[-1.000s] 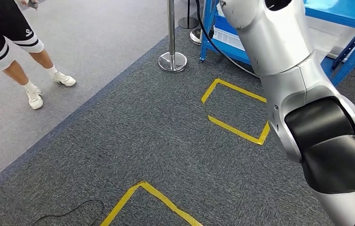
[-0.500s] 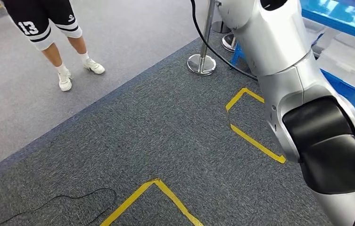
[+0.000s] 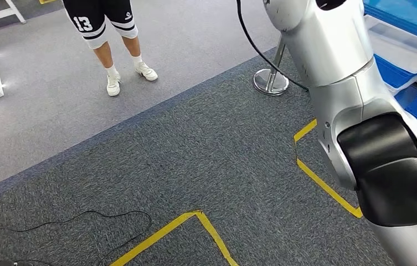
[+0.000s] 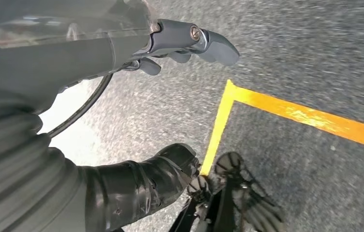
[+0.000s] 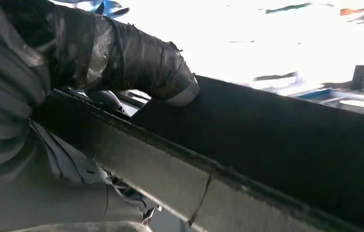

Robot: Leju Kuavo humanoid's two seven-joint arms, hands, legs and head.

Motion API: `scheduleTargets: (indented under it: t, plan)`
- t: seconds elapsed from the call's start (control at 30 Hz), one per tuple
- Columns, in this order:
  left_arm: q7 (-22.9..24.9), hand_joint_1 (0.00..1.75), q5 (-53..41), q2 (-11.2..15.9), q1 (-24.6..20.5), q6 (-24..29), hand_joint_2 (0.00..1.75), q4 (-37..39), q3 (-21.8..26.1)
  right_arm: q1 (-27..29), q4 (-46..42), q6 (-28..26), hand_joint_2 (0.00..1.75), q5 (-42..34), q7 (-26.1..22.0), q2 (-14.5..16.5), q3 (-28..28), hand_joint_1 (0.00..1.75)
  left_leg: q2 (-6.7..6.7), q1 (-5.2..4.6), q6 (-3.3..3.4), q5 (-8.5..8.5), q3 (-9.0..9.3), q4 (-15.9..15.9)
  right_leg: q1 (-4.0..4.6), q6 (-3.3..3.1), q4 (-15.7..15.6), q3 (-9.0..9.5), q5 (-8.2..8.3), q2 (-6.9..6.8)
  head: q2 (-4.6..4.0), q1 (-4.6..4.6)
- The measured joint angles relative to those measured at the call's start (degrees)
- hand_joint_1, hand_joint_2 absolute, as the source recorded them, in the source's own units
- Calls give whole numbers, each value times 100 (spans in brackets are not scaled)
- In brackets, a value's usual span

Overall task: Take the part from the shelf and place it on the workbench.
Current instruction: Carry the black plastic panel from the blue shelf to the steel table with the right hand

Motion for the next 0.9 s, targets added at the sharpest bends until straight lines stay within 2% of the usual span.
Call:
scheduleTargets:
  t: [0.07,0.1,0.13,0.17,0.23,0.27,0.33,0.37,0.4,0.43,0.47,0.5,0.57,0.6,0.67,0.73,0.77,0.8,0.83,0.87,0.9]
  plan:
    - [21,0,-30,-4,3,2,175,1,0,2,-4,-1,175,1,-1,-6,-3,175,172,-2,-2,376,395,-775,-2,40,6,66,-62,-128,0,1]
    - [30,0,-44,-8,-2,-1,175,1,0,-8,-6,-1,175,1,0,-15,-5,175,258,-25,24,495,574,-1120,9,67,7,90,-90,-184,0,2]
    - [39,0,-58,-15,-6,-5,175,2,0,-15,-8,-2,175,2,0,-27,-7,175,317,-52,58,544,679,-1332,24,96,5,106,-111,-232,0,2]
    - [50,0,-75,-23,-6,-11,175,2,0,-18,-9,-2,175,2,-1,-39,-7,175,323,-83,97,525,703,-1398,39,125,-4,114,-123,-277,0,3]
    - [74,0,-115,-37,4,-26,175,2,-1,-15,-11,-4,175,2,-2,-52,-9,175,200,-95,185,535,697,-1427,37,191,-23,134,-147,-339,0,2]
    - [85,0,-131,-51,8,-34,175,3,-1,-11,-11,-5,175,2,-1,-62,-12,175,144,-89,224,542,712,-1457,20,219,9,129,-187,-265,0,4]
    - [98,0,-146,-77,7,-51,175,3,-3,-11,-13,-11,175,3,0,-96,-16,175,38,-69,313,560,752,-1512,-8,239,377,-40,-417,33,0,6]
    - [102,0,-149,-89,4,-62,175,4,-3,-7,-13,-13,175,4,0,-119,-16,175,-13,-76,341,558,756,-1515,-5,232,726,-221,-586,183,0,7]
    - [108,0,-152,-92,1,-79,175,4,-4,2,-13,-15,175,4,-1,-137,-16,175,-72,-83,367,552,756,-1509,3,228,1135,-444,-748,253,0,7]
    - [115,0,-157,-95,-3,-101,175,4,-5,18,-12,-16,175,4,-1,-156,-14,175,-140,-91,380,545,756,-1500,9,227,1469,-643,-838,278,0,7]
    - [123,0,-168,-96,-5,-125,175,3,-7,36,-11,-16,175,4,-2,-170,-13,175,-217,-99,386,537,756,-1484,12,223,1638,-770,-822,286,0,7]
    - [133,0,-181,-97,-6,-152,175,3,-10,49,-11,-16,175,4,-2,-182,-13,175,-302,-105,386,527,756,-1460,11,210,1583,-792,-690,295,0,7]
    - [145,0,-205,-97,-6,-190,175,3,-19,57,-10,-18,175,4,-2,-195,-14,175,-437,-110,374,503,756,-1411,11,175,1082,-620,-303,340,0,7]
    - [148,0,-209,-97,-5,-200,175,3,-22,55,-10,-18,175,4,-2,-198,-15,175,-473,-111,369,495,757,-1396,11,162,878,-536,-175,361,0,7]
    - [150,0,-211,-97,-5,-205,175,2,-24,53,-10,-19,175,4,-2,-200,-16,175,-491,-112,365,490,757,-1387,12,154,751,-481,-104,385,0,7]
    - [157,0,-214,-110,11,-211,175,4,-27,44,-20,-22,175,5,-3,-211,-19,175,-663,-100,272,500,712,-1376,15,119,419,-331,-15,448,0,5]
    - [163,0,-215,-120,24,-214,175,5,-29,41,-29,-25,175,6,-4,-214,-22,175,-677,-104,220,489,682,-1347,9,90,232,-237,35,440,0,5]
    - [168,0,-217,-131,35,-216,175,6,-31,32,-39,-27,175,7,-4,-216,-28,175,-624,-105,162,433,623,-1255,3,52,54,-142,79,412,0,4]
    - [170,0,-217,-135,40,-215,175,6,-32,22,-47,-27,175,8,-3,-213,-34,175,-459,-114,136,320,537,-1066,-9,23,8,-105,94,334,0,3]
    - [173,0,-218,-140,41,-215,175,7,-32,12,-53,-28,175,10,-2,-214,-40,175,-257,-106,115,156,396,-762,-2,4,-18,-78,100,261,0,3]
    - [173,0,-219,-142,40,-213,175,7,-33,1,-56,-30,175,12,-1,-218,-44,175,-128,-90,90,-26,213,-385,6,-10,-25,-69,97,198,0,2]
